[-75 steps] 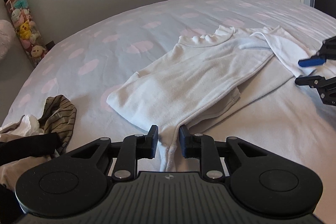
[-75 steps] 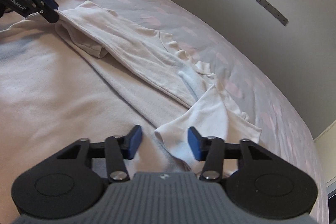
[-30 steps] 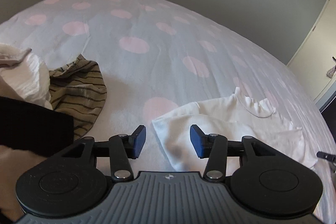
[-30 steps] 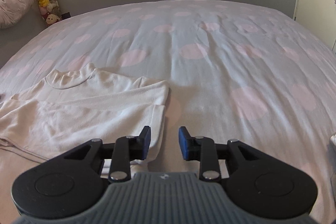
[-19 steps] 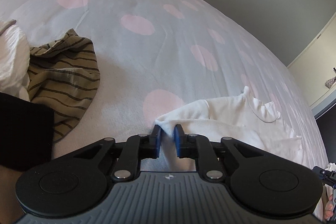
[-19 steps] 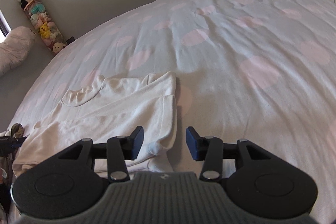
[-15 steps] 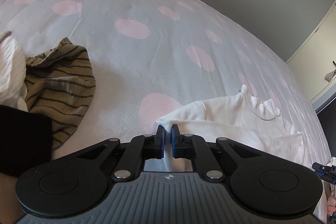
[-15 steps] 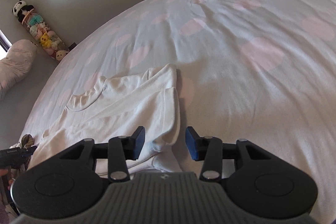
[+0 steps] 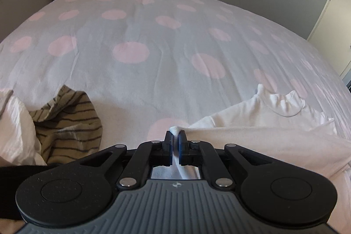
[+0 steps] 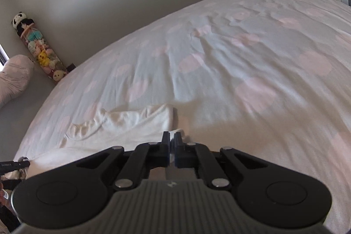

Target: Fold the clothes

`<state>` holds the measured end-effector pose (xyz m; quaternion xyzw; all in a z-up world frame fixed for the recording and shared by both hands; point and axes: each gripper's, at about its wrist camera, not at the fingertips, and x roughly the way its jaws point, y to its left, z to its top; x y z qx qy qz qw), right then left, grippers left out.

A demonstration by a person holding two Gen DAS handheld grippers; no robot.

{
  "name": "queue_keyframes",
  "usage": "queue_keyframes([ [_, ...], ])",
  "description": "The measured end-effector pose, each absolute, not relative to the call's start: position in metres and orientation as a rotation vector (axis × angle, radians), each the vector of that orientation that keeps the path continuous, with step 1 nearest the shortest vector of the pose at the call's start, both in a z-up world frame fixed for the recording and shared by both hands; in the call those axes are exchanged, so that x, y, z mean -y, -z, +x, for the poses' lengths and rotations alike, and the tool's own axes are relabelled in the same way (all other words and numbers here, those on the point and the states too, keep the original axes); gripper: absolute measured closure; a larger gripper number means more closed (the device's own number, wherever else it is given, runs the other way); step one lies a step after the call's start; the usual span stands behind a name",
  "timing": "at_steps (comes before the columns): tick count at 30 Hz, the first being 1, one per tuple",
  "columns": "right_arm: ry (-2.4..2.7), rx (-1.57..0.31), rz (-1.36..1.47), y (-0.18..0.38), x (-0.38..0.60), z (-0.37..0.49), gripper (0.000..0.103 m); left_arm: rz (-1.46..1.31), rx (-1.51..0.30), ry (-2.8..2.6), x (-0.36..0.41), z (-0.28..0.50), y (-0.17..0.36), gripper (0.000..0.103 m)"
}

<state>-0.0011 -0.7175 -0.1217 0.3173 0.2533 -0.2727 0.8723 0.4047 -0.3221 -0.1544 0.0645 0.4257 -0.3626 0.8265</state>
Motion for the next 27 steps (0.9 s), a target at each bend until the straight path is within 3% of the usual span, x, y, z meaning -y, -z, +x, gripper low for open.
queue_keyframes([
  [4,0.573,-0.573,0.698,0.146,0.719,-0.005,0.099,0.088,-0.924,0.772,0.313,0.401,0.164,0.094],
  [6,0.569,-0.576,0.722,0.153,0.720,-0.006,0.098,0.079,-0.910,0.786,0.304,0.393,0.159,0.079],
  [16,0.560,-0.512,0.713,0.144,0.702,-0.025,0.089,0.210,-0.830,0.937,0.267,0.320,0.145,0.054],
  [20,0.556,-0.480,0.704,0.147,0.684,-0.032,0.075,0.320,-0.801,0.972,0.270,0.291,0.152,0.048],
  [23,0.562,-0.471,0.675,0.152,0.672,-0.031,0.075,0.426,-0.782,0.954,0.279,0.274,0.165,0.051],
  [26,0.559,-0.473,0.644,0.154,0.667,-0.029,0.074,0.522,-0.732,0.834,0.286,0.266,0.173,0.086],
  [27,0.562,-0.471,0.638,0.155,0.666,-0.029,0.074,0.495,-0.717,0.827,0.283,0.264,0.173,0.089],
])
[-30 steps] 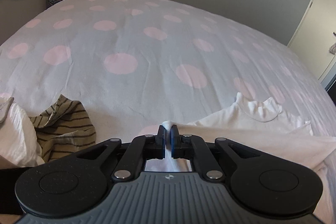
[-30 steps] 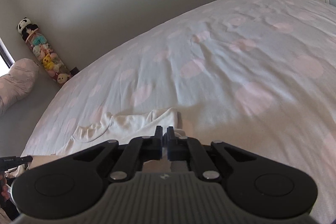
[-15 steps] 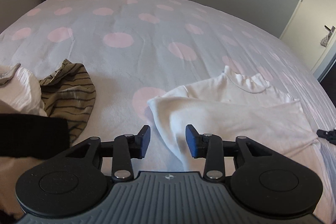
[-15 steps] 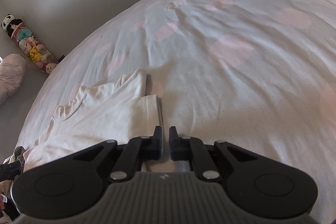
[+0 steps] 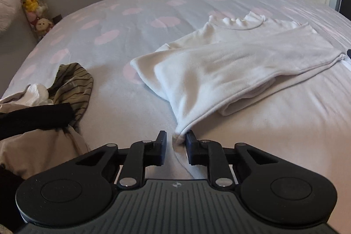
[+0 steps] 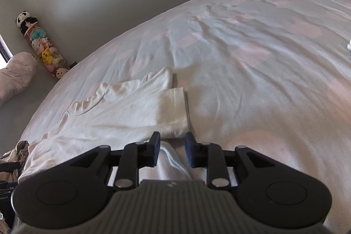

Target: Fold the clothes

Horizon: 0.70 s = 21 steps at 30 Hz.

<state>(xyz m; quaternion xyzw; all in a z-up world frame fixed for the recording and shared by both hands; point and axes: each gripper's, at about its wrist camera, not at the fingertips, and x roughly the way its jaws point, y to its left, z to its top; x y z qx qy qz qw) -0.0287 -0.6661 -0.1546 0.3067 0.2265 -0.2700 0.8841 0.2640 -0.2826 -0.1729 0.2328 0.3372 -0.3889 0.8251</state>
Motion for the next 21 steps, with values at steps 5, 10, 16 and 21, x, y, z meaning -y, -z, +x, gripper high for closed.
queue_keyframes([
  [5,0.565,-0.468,0.671,0.162,0.669,-0.030,0.073,0.573,-0.642,0.800,0.283,0.246,0.178,0.094],
  [10,0.565,-0.432,0.734,0.160,0.679,-0.033,0.060,0.628,-0.598,0.797,0.285,0.236,0.186,0.094],
  [16,0.552,-0.469,0.807,0.155,0.717,-0.019,0.047,0.608,-0.601,0.795,0.286,0.242,0.189,0.094],
  [21,0.539,-0.502,0.888,0.166,0.751,0.006,0.047,0.618,-0.595,0.799,0.287,0.242,0.191,0.094],
])
